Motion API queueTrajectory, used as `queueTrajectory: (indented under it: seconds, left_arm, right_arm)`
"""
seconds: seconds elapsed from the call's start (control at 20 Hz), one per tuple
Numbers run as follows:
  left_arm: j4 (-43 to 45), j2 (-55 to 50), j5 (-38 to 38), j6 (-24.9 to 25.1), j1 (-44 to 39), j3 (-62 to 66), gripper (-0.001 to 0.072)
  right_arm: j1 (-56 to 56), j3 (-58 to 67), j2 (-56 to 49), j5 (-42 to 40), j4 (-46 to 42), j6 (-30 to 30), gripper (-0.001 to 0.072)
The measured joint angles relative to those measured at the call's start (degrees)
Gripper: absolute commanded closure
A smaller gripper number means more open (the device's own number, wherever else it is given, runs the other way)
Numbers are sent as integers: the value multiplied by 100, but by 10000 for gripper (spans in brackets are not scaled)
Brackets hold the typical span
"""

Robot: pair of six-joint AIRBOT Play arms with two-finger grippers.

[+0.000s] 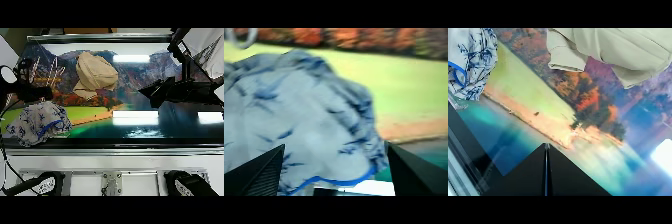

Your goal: Fold the clothes and pants, and hang the long-sleeved shirts on hangers.

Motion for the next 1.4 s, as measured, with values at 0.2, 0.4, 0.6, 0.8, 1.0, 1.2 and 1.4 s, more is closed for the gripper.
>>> queueTrajectory:
  seconds: [0.2, 0.4, 0.6, 0.8, 1.0, 1.2, 1.4]
  left_arm:
    - [236, -181, 623, -203, 190, -949, -13]
    - [293, -306, 1161, -400, 22, -1449, 683]
    - [262, -332, 1003, -479, -501, -984, 685]
    - [-367, -334, 511, -168, -1596, 96, 686]
    - [-903, -334, 474, 83, -3053, 1003, 690]
    - [-1086, -334, 634, 354, -4242, 1705, 690]
    - [-1156, -424, 1016, 527, -4817, 2015, 544]
  right_arm:
    - [0, 0, 0, 0, 0, 0, 692]
    - [0, 0, 0, 2, 2, 0, 691]
    - [0, 0, 0, 2, 42, 2, 692]
    - [0, 0, 0, -107, 282, 17, 692]
    - [-33, 0, 26, -133, 396, -20, 692]
    - [-531, 28, 249, -372, -26, -11, 693]
    - [-1327, 39, 535, -621, -1241, 1156, 693]
